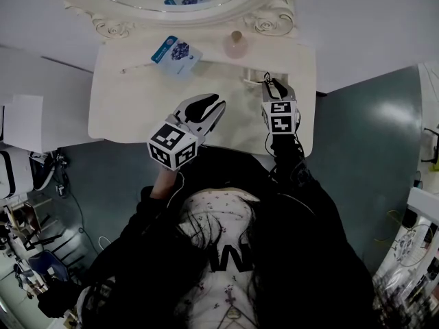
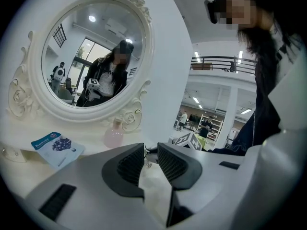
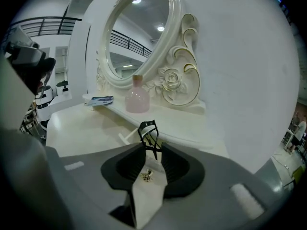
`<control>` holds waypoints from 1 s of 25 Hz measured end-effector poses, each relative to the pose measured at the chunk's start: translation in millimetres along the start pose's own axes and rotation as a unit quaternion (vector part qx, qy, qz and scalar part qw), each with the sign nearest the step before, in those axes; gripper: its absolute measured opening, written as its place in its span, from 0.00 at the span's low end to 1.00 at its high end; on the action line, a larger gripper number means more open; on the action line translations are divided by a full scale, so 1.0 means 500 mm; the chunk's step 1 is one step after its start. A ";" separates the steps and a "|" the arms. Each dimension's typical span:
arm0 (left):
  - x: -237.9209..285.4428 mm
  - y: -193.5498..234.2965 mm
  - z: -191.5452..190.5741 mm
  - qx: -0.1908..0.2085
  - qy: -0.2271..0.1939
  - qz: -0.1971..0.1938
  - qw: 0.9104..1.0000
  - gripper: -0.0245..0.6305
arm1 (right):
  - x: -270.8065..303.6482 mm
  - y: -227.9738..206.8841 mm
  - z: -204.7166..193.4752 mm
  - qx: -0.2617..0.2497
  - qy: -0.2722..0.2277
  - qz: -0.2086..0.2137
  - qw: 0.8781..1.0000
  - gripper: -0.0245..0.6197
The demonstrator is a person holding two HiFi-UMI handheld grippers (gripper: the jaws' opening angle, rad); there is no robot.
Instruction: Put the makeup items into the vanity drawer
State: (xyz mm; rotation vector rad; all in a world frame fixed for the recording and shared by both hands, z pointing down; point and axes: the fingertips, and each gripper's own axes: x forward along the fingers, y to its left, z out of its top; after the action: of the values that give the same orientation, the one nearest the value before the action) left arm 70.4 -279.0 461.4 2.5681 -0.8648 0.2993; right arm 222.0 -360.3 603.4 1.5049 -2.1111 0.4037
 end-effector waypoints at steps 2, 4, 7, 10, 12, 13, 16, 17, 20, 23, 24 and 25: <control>0.001 0.003 0.001 0.000 0.000 -0.002 1.000 0.17 | 0.002 0.005 -0.002 0.010 0.007 0.010 1.000 0.21; 0.001 0.005 0.001 0.000 0.001 -0.004 1.000 0.17 | 0.005 0.006 -0.004 0.021 0.011 0.019 1.000 0.21; -0.001 0.007 0.002 0.001 0.001 -0.005 1.000 0.17 | 0.005 0.000 -0.006 0.045 0.011 0.021 0.999 0.22; -0.007 0.011 0.005 0.002 -0.001 -0.005 1.000 0.17 | 0.002 -0.012 -0.009 0.068 0.010 0.006 0.998 0.28; -0.013 0.015 0.006 0.002 -0.002 -0.003 1.000 0.17 | 0.001 -0.018 -0.012 0.080 0.014 0.003 0.997 0.30; -0.016 0.018 0.006 0.001 -0.002 -0.002 1.000 0.17 | 0.000 -0.019 -0.012 0.084 0.016 0.004 0.996 0.30; -0.023 0.026 0.007 0.001 -0.004 0.000 1.000 0.17 | 0.001 -0.019 -0.007 0.080 0.019 0.006 0.997 0.30; -0.025 0.028 0.007 0.002 -0.004 0.000 1.000 0.17 | 0.001 -0.017 -0.005 0.075 0.018 0.007 0.997 0.30; -0.029 0.033 0.007 0.003 -0.005 0.000 1.000 0.17 | 0.001 -0.011 0.000 0.070 0.019 0.012 0.997 0.30; -0.038 0.037 0.009 0.004 -0.007 0.001 1.000 0.17 | 0.003 -0.010 -0.004 0.080 0.031 0.019 0.996 0.32; -0.041 0.039 0.010 0.004 -0.008 0.002 1.000 0.17 | 0.004 -0.012 -0.010 0.091 0.041 0.022 0.995 0.38; -0.044 0.042 0.011 0.004 -0.009 0.003 1.000 0.17 | 0.005 -0.015 -0.016 0.106 0.052 0.025 0.993 0.38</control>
State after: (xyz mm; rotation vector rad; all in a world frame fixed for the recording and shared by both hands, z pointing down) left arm 40.7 -284.9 456.0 2.5793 -0.8805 0.2822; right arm 230.4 -360.9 611.1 1.5130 -2.0806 0.7282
